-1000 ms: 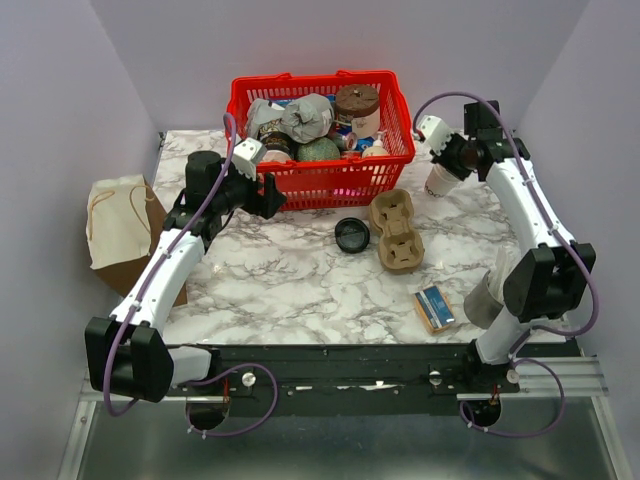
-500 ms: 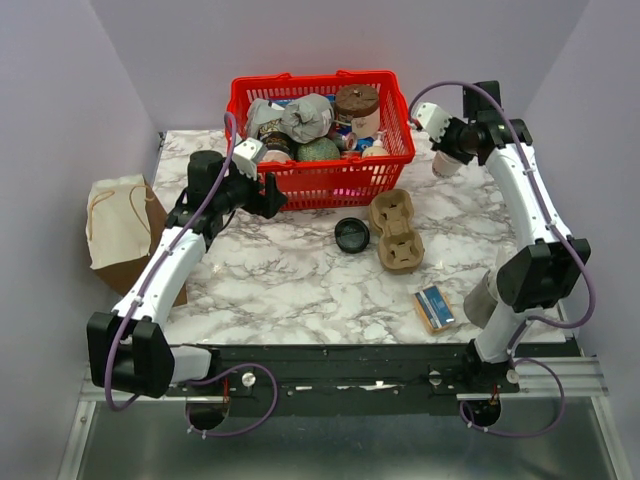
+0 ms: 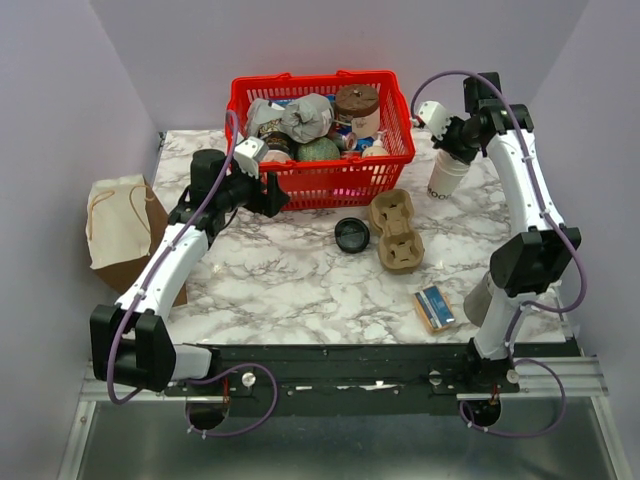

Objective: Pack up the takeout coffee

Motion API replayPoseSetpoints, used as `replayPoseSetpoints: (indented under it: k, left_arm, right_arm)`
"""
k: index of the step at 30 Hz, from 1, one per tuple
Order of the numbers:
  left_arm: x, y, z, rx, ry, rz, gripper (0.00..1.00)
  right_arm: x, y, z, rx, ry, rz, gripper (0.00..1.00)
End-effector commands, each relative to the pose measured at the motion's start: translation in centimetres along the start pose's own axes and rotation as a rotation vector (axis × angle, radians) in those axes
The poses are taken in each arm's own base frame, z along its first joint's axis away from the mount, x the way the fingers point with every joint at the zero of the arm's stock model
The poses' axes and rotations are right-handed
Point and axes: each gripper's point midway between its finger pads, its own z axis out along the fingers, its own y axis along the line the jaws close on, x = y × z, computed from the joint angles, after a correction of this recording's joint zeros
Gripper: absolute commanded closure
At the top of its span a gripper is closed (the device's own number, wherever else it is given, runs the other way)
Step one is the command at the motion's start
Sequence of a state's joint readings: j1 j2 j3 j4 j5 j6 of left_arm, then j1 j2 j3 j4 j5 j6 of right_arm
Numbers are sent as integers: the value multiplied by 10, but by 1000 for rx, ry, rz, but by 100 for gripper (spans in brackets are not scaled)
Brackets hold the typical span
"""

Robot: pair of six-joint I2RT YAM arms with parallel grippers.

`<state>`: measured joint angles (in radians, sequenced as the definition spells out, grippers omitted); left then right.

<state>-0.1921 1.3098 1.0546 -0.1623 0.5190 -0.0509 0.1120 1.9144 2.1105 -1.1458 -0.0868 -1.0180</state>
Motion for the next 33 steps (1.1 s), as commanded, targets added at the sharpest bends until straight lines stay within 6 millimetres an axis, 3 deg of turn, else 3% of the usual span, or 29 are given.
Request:
replayPoseSetpoints:
  k: [1, 2, 4, 10, 11, 13, 14, 17, 19, 20, 22, 23, 24, 27, 30, 32, 33]
  left_arm:
    - [-20, -9, 1, 39, -46, 16, 18]
    - [-19, -9, 2, 41, -43, 13, 18]
    - [-20, -9, 3, 42, -44, 12, 18]
    - [-21, -10, 2, 41, -49, 14, 18]
    - [-21, -10, 2, 41, -49, 14, 18]
    - [-23, -10, 1, 38, -54, 16, 18]
    - [-23, -10, 1, 36, -53, 15, 18]
    - [-21, -11, 1, 41, -53, 12, 18]
    - [-20, -11, 2, 44, -55, 8, 18]
    - [-21, -12, 1, 44, -58, 8, 18]
    - [-23, -12, 1, 44, -60, 8, 18]
    - [-23, -12, 1, 43, -60, 8, 18]
    - [-23, -11, 1, 41, -60, 9, 18]
    - [-24, -13, 1, 47, -64, 5, 18]
    - [-34, -25, 4, 82, -91, -31, 15]
    - [-49, -37, 8, 114, -146, -31, 13]
    - [-55, -53, 13, 146, -167, -20, 12]
  right_arm:
    - [15, 7, 3, 4, 50, 10, 99]
    - [16, -12, 2, 97, 65, 20, 99]
    - [26, -18, 7, 172, 119, 32, 99]
    - [33, 1, 13, 101, 126, -13, 100]
    - [39, -14, 11, 179, 169, -18, 100]
    - [30, -22, 2, 201, 116, -6, 99]
    - [-2, -33, -19, 187, -31, 10, 99]
    - [22, -39, -8, 225, 99, 56, 99]
    - [6, -14, -7, 63, 7, 53, 100]
    - [-3, -12, -12, 46, -39, 81, 100]
    - [2, -10, -2, 95, 14, 61, 99]
    - [1, -7, -10, 96, -1, 36, 99]
    - [-8, 3, -9, 28, -71, 19, 100]
    - [19, -6, 8, 128, 86, -14, 99]
    - [6, 9, 1, 21, 2, 99, 99]
    - [4, 3, -4, 43, 12, 98, 100]
    - [5, -2, -5, 68, 25, 107, 99]
